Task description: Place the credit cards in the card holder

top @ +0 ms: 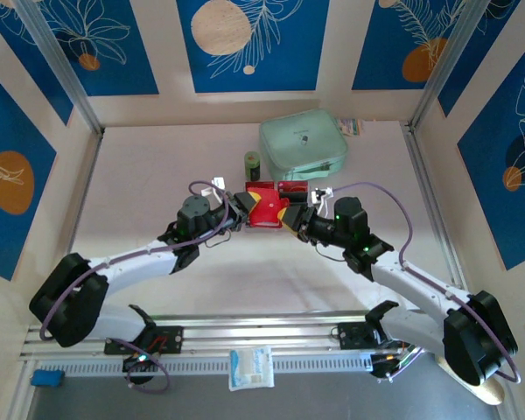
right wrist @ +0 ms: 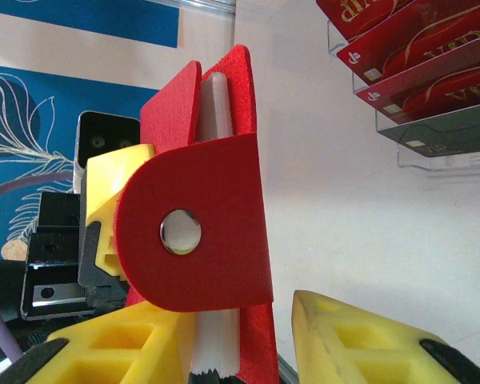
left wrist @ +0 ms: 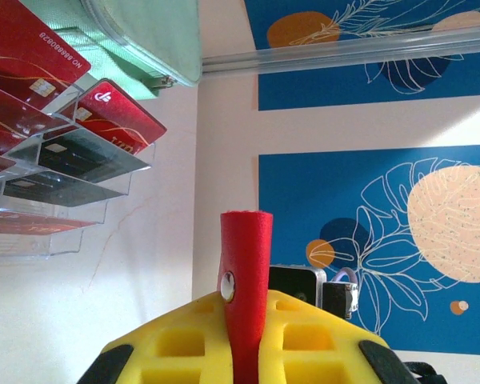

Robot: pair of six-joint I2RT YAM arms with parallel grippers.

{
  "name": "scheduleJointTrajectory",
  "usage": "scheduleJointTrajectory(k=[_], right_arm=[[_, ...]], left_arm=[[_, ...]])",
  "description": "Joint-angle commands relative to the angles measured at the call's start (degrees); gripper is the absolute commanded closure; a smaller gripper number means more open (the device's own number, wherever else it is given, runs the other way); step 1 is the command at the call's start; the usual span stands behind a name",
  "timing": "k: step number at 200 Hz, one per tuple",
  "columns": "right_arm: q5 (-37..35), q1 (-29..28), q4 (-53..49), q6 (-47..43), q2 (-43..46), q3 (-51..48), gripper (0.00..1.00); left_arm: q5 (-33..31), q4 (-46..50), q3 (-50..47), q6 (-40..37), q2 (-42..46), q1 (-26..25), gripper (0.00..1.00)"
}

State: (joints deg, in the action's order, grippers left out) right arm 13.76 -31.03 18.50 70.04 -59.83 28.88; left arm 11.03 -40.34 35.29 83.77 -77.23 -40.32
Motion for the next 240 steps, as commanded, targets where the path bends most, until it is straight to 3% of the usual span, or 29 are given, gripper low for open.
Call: scheduleJointTrajectory(k=[1,54,80,141,183,203,223,240], right_arm=[[2.49,0.26,4.88,1.53,0.14,-0.56,0.62],[3.28,0.79,6.92,2.96,0.22,-1.36,0.67],[3.47,0.94,7.97,3.64,0.15,-1.94,0.76],[3.47,1.13,9.5,4.62,-0.02,-3.02,0.76],[3.56,1.28,11.11,5.26,0.31,-4.17,1.0],[3.5,1.66,11.03,5.28,1.07,-4.74,1.0],[3.04,2.22,10.05,4.69,2.59,-5.75,1.0],[2.85,2.79,8.38,3.52,4.23,-6.58,1.0]], left_arm=[[0.66,-3.01,1.18,0.66,-0.76,-1.08,1.0],[0.57,-4.38,1.61,1.46,-1.87,-1.44,1.0],[0.57,-5.14,1.88,1.82,-2.38,-1.69,1.0],[0.14,-6.93,2.5,2.61,-2.95,-2.04,1.0],[0.14,-7.12,2.26,2.55,-3.1,-2.27,1.0],[0.14,-7.12,1.6,2.22,-3.31,-2.22,1.0],[0.05,-6.36,0.27,0.59,-3.22,-2.15,0.75],[-0.19,-4.08,-1.7,-1.96,-2.55,-1.93,0.38]])
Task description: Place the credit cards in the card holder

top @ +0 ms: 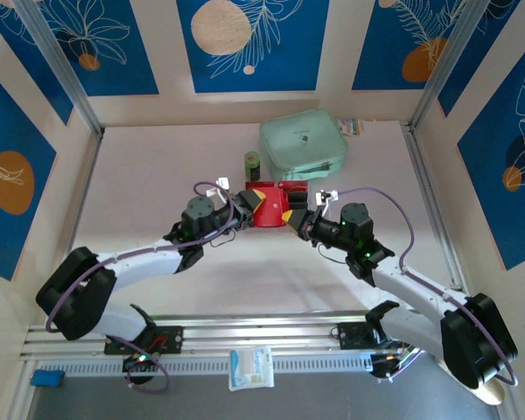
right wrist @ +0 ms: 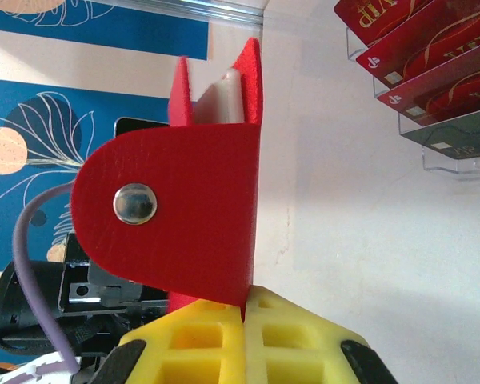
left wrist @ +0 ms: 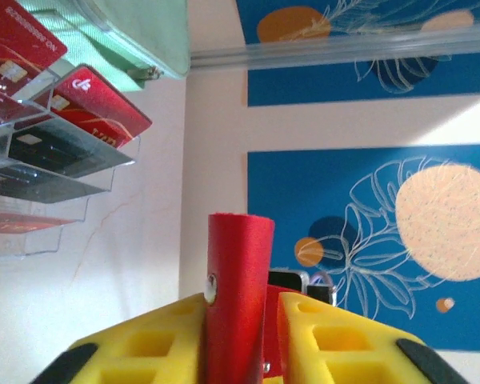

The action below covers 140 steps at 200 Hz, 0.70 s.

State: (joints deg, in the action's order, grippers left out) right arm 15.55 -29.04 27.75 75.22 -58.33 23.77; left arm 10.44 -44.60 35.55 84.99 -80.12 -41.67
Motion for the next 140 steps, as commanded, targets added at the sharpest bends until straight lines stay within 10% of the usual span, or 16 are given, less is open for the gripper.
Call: scheduleJointTrajectory(k=[1,24,63,140], right_arm=[[1.1,0.81,-0.95,-1.7,2.8,-1.5,1.0],[1.24,1.55,-4.44,-4.36,5.74,-2.31,1.0],[2.26,2.93,-8.66,-6.96,9.36,-4.5,1.0],[2.77,2.81,-11.05,-10.32,8.85,-5.45,1.0]], left_arm=[[0.38,0.37,-2.14,-3.39,0.41,-0.5,0.35],[-0.33,4.66,-6.05,-6.74,2.52,0.83,0.0],[0.11,20.32,-6.06,-16.67,8.66,4.34,0.0],[-3.4,66.14,26.48,-44.01,0.58,3.5,0.0]])
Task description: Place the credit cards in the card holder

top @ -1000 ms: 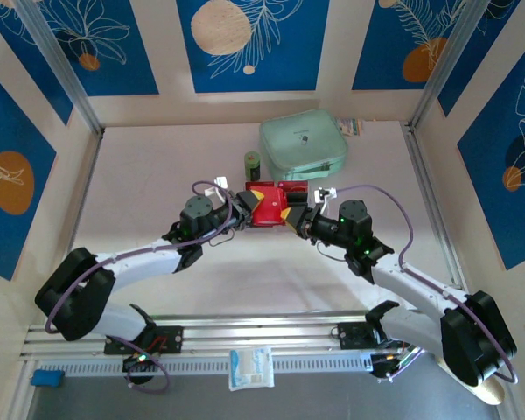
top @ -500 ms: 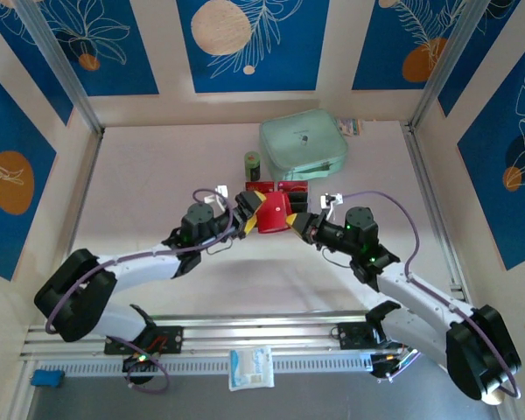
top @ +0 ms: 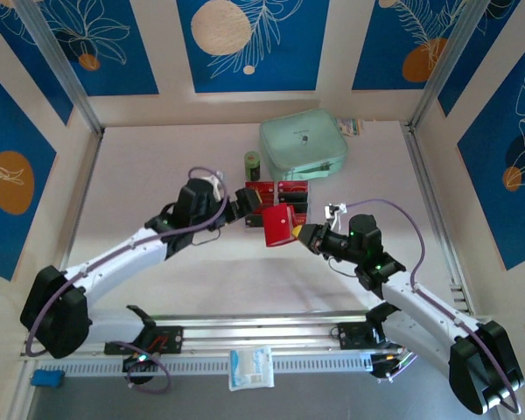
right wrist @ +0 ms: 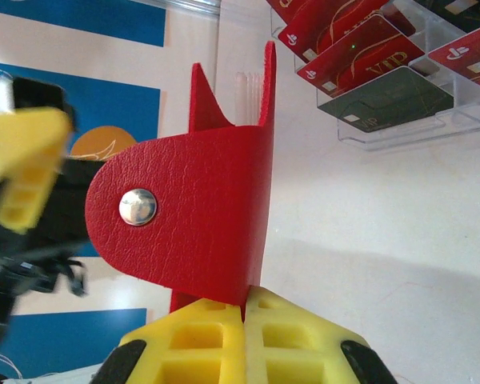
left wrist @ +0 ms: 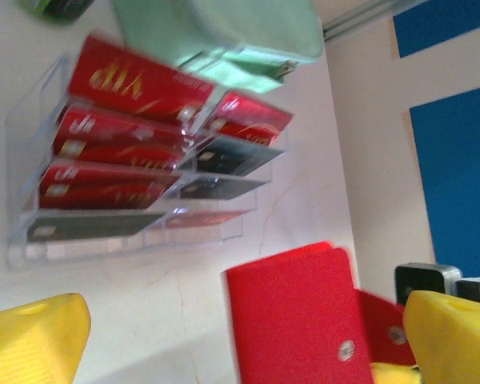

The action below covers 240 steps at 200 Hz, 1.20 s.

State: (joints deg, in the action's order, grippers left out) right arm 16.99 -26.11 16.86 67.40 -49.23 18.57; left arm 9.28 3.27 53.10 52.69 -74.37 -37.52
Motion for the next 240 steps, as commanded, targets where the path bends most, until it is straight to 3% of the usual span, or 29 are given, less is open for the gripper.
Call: scheduleJointTrajectory(k=[1,35,71,240], right_arm=[[1.31,-0.1,-0.12,-2.47,-0.29,-0.22,1.0],[1.03,-1.09,-0.08,-3.21,-1.49,-0.11,1.0],[0.63,-1.77,-0.07,-3.37,-1.94,0.06,1.0],[-1.09,-3.7,-0.87,-3.32,-2.07,0.41,1.0]], left_arm=[[-2.33,18.84,9.34,-11.89,-5.43,-0.73,0.0],[-6.72,29.66,21.34,-18.06,-14.27,-3.95,0.0],[-10.74,33.87,27.74,-20.06,-19.83,-6.71,0.0],[-13.25,34.07,29.91,-18.93,-24.72,-9.78,0.0]])
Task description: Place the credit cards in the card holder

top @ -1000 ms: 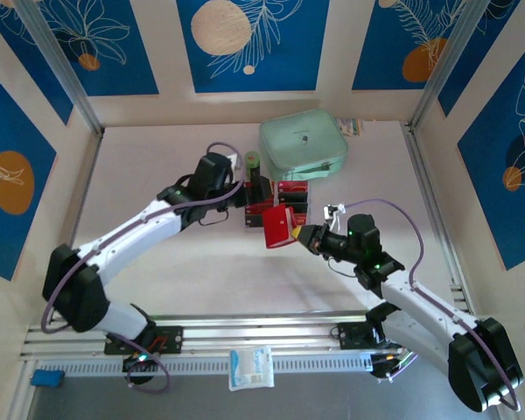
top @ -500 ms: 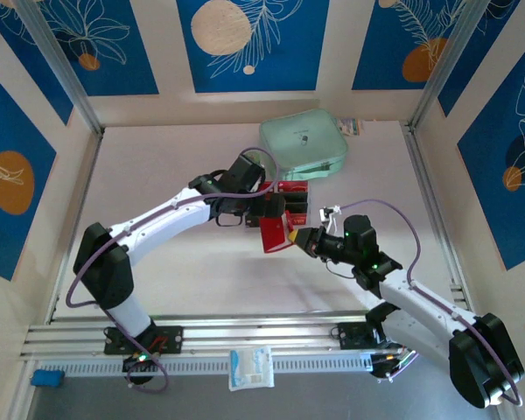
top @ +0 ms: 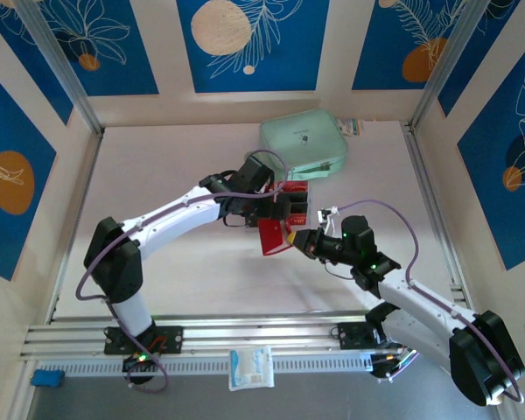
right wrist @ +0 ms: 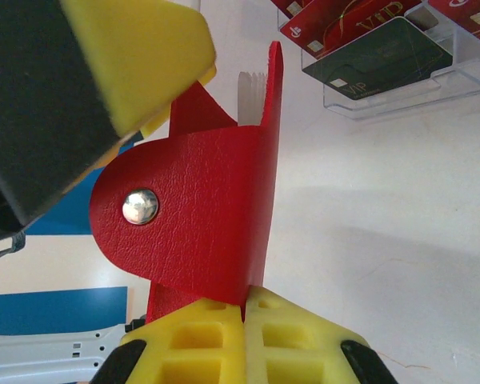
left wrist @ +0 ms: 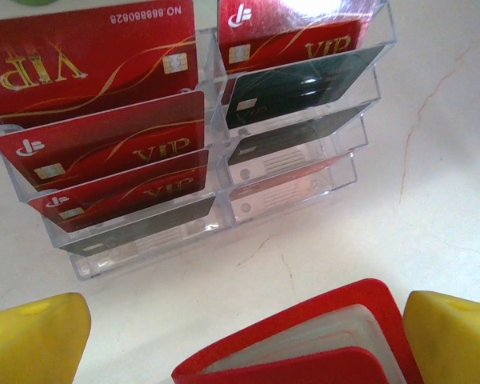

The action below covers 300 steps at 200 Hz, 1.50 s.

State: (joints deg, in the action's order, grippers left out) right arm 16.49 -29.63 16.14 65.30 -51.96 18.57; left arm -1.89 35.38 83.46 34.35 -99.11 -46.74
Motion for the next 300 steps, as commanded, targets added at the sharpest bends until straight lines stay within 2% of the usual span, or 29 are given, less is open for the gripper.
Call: scheduleJointTrajectory(k=[1,91,170,196,232,300], right_arm=[[-0.58,-0.18,-0.14,-1.23,0.69,0.37,1.0],[-1.26,0.6,-1.69,-0.94,1.98,-1.14,1.0],[-2.91,0.1,-2.06,0.13,2.66,-2.75,1.0],[-6.13,-1.59,-1.82,0.53,2.54,-3.58,1.0],[-11.76,-5.3,0.75,1.93,1.13,-5.55,1.0],[-28.65,-15.7,6.23,4.78,-1.36,-8.92,1.0]], left_arm=[[-2.16,1.97,-0.51,-0.6,0.08,-0.55,0.0],[-7.4,5.67,-6.77,-3.63,7.1,0.32,0.0],[-4.56,3.33,-17.62,-3.58,13.32,0.6,0.0],[-3.47,1.73,-21.51,-3.63,13.55,0.55,0.0],[-5.25,1.41,-24.66,-4.34,12.46,0.14,0.0],[-10.14,1.41,-24.33,-4.64,7.63,-1.85,0.0]])
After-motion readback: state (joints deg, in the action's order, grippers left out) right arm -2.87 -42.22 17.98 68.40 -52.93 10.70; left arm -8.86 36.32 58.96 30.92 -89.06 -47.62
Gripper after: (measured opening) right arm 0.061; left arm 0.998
